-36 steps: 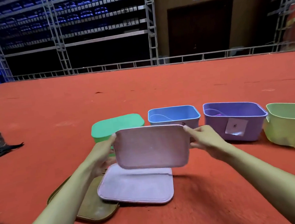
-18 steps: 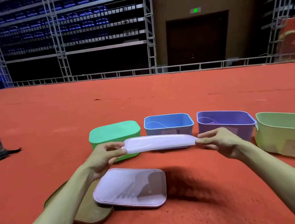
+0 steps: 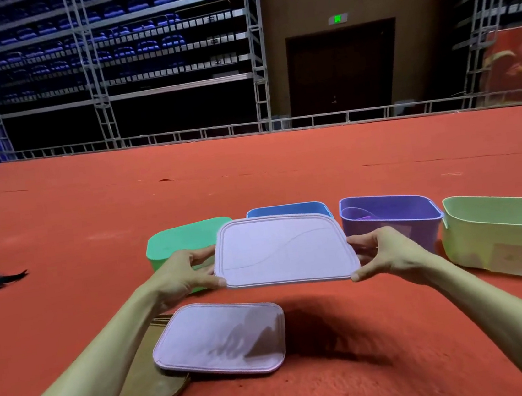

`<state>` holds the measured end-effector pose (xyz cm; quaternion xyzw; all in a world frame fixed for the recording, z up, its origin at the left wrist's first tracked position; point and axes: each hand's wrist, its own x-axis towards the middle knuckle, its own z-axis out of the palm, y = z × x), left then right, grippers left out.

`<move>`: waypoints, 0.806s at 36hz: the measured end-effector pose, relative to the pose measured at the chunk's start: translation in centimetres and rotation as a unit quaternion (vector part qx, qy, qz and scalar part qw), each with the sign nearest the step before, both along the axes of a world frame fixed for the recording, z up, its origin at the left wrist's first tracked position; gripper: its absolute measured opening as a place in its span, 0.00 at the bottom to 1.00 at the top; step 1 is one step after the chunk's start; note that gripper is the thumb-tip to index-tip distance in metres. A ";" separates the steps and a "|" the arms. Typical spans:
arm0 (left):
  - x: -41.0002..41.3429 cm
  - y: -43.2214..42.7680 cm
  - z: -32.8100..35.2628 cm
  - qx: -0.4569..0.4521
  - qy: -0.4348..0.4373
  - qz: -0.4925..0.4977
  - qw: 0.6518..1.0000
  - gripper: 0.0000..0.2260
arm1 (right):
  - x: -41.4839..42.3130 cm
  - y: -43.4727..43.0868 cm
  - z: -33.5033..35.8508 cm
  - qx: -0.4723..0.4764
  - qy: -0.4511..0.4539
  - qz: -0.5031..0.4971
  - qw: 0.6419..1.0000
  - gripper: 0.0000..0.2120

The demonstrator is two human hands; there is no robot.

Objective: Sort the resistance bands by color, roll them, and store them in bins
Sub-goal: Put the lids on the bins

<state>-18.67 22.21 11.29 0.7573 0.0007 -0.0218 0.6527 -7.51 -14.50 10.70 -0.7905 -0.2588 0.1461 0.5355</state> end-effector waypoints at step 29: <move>17.2 1.2 2.4 0.195 -0.045 -0.007 0.980 0.39 | 15.5 1.4 1.8 -0.165 -0.154 -0.070 0.972 0.22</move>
